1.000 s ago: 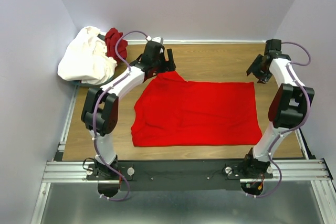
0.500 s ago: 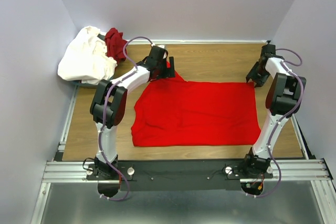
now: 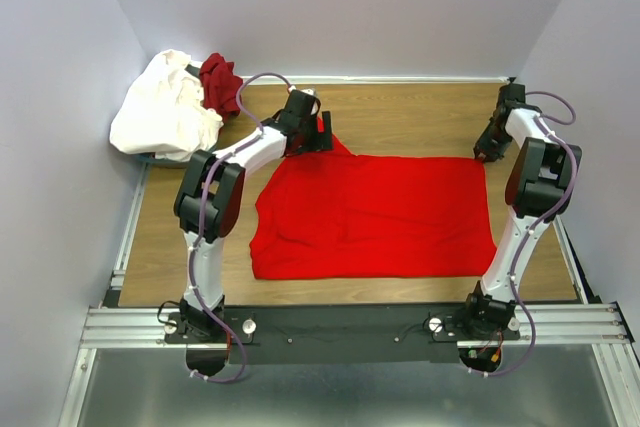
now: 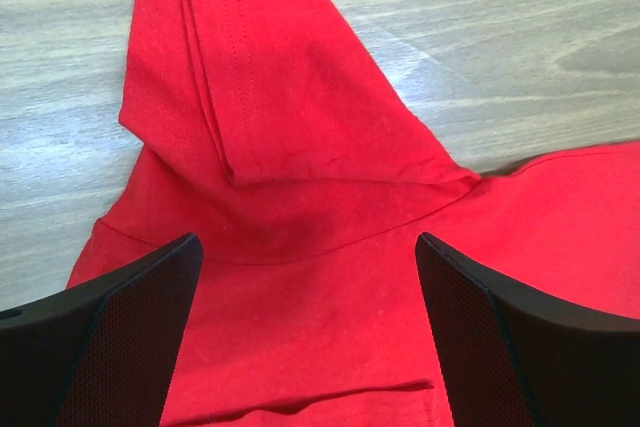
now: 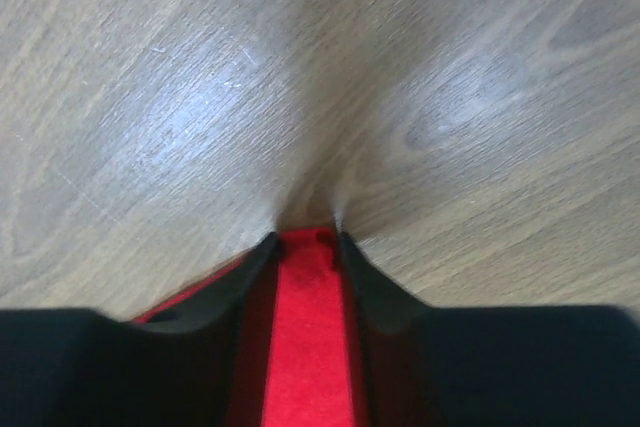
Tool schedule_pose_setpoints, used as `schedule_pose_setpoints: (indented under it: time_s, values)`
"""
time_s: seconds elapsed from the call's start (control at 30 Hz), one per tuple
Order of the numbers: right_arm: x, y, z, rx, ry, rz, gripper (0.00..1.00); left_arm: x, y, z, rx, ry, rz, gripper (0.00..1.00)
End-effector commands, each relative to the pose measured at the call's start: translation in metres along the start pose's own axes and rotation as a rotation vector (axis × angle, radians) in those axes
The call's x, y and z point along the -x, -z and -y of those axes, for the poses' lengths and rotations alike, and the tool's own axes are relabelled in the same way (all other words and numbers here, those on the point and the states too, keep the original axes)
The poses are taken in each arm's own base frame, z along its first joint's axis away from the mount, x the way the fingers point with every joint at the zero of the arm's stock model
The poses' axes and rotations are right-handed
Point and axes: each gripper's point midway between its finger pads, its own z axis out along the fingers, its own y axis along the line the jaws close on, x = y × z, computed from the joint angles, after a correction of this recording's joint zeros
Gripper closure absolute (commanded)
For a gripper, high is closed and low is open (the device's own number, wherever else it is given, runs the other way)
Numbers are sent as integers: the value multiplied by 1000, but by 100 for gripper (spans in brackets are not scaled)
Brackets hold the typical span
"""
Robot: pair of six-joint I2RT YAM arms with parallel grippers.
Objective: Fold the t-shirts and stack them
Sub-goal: Fold the tshirt
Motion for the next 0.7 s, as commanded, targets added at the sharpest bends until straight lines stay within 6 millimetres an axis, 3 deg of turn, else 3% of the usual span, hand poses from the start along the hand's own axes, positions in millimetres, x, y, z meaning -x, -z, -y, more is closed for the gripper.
schedule_pose_setpoints:
  time_s: [0.0, 0.03, 0.17, 0.4, 0.67]
  values:
    - [-9, -13, 10, -32, 9, -30, 72, -2, -7, -6, 13, -5, -22, 5]
    - [-13, -15, 12, -38, 12, -39, 80, -1, -9, -5, 12, -7, -24, 7]
    - [-19, -17, 15, -47, 13, -49, 88, -3, -16, -7, 22, -11, -38, 13]
    - [-21, -17, 13, -29, 12, -51, 89, 17, -26, -1, 25, -17, -10, 19]
    - [-21, -14, 14, -32, 20, -50, 89, 14, -38, -18, 113, -34, -30, 21]
